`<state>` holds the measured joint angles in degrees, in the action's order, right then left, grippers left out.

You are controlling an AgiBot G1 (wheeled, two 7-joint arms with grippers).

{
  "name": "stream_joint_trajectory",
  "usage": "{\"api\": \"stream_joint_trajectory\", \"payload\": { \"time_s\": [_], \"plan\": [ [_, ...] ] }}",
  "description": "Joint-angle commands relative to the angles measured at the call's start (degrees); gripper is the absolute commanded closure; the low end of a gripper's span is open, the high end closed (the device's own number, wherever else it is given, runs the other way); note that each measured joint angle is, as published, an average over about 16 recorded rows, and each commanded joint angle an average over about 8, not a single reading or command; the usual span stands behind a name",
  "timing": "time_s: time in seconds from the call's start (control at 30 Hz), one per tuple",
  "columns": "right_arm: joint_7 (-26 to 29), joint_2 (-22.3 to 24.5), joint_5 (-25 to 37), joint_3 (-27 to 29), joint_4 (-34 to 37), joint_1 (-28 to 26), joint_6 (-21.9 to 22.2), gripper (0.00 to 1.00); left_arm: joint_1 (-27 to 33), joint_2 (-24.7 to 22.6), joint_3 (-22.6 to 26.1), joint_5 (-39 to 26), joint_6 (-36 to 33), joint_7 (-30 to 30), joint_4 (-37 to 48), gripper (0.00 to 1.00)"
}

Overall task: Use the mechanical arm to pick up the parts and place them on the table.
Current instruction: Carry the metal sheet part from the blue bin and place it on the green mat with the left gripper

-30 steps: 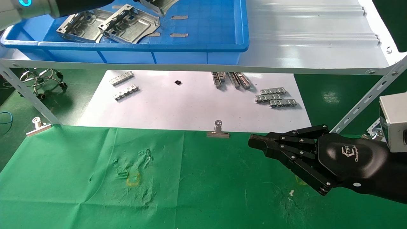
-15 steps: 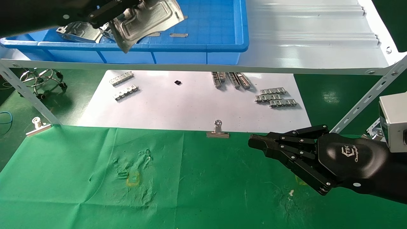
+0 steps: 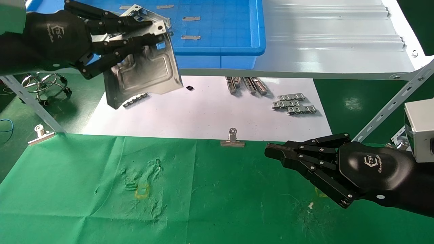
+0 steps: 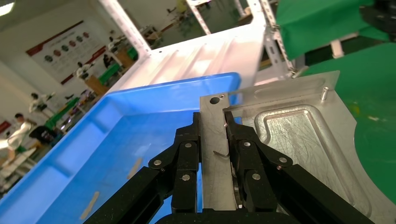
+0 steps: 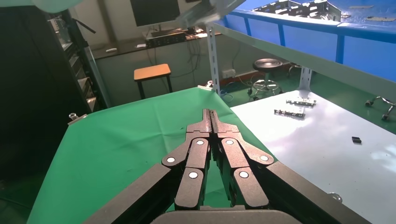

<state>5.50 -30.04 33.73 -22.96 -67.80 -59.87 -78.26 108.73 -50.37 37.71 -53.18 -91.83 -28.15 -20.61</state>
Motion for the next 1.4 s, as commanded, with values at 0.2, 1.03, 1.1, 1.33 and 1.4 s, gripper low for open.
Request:
{"api": "stream_joint_trajectory", "payload": {
  "time_s": [0.2,1.03,1.1,1.33,1.4],
  "plan": [
    [0.0,0.0,0.0,0.0,0.0,0.0,0.0,1.00,-3.7,4.8,5.3,2.5,-0.1,-3.0,-8.7,1.00],
    [0.0,0.0,0.0,0.0,0.0,0.0,0.0,1.00,-10.1,3.3,24.7,-3.3,2.2,-26.1,-3.8,1.00],
    [0.0,0.0,0.0,0.0,0.0,0.0,0.0,1.00,-10.3,2.1,25.0,-3.5,2.5,-27.3,-1.7,1.00],
    [0.0,0.0,0.0,0.0,0.0,0.0,0.0,1.00,-11.0,-1.5,25.4,-3.5,2.9,-30.5,5.0,1.00],
    [0.0,0.0,0.0,0.0,0.0,0.0,0.0,1.00,-11.1,-2.3,25.5,-3.5,3.0,-31.4,6.4,1.00]
  ]
}}
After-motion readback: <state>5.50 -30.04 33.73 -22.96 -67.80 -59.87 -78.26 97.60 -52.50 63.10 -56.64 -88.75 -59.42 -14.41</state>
